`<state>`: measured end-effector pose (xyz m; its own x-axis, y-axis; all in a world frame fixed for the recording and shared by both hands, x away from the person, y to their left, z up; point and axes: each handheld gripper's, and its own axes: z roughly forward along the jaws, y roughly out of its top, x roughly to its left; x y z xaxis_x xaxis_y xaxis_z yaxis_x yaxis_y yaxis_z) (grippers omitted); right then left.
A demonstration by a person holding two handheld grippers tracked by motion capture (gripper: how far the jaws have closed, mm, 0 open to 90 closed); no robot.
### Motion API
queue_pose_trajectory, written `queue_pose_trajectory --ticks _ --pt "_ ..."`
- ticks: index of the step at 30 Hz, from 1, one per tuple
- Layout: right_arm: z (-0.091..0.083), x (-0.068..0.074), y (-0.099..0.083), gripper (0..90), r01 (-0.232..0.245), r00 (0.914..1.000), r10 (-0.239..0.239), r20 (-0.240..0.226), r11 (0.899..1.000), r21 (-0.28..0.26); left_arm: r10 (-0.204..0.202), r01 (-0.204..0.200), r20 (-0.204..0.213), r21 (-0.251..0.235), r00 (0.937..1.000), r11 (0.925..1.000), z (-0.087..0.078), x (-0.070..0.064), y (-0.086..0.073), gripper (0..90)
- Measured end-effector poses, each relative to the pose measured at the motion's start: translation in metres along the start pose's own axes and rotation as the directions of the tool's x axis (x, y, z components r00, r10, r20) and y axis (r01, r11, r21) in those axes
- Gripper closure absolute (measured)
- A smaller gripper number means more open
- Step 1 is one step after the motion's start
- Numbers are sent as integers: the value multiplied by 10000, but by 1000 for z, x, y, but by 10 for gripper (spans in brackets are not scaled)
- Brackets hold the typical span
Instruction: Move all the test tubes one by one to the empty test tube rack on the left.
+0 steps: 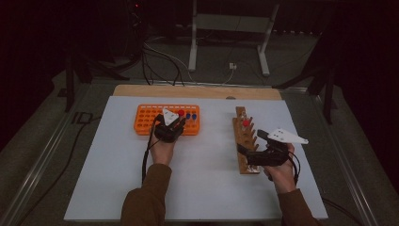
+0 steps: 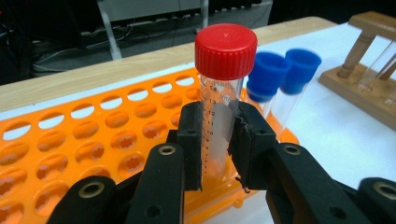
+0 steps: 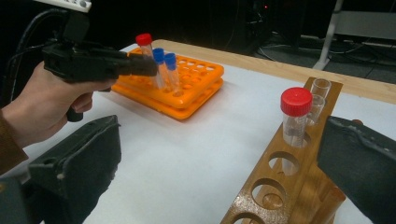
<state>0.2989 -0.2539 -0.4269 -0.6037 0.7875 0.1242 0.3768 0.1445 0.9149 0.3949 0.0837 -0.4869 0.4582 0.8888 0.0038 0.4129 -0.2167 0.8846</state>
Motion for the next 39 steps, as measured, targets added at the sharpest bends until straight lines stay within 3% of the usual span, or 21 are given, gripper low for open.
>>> queue_pose_trajectory --ticks 10,21,27,39 --pt "0 0 0 1 14 10000 -14 -47 10000 16 291 -289 -59 297 9996 9991 3 -2 -3 747" --pt "1 1 0 1 38 10000 -38 -74 10000 34 217 -212 -94 459 9997 9987 5 -2 -4 737" --pt "0 0 0 1 -28 10000 28 -54 10000 20 176 -168 -174 422 9997 9990 2 -3 -3 631" --pt "1 0 -1 1 -33 10000 33 -89 10000 37 -360 358 160 95 9992 9993 -13 5 3 350"
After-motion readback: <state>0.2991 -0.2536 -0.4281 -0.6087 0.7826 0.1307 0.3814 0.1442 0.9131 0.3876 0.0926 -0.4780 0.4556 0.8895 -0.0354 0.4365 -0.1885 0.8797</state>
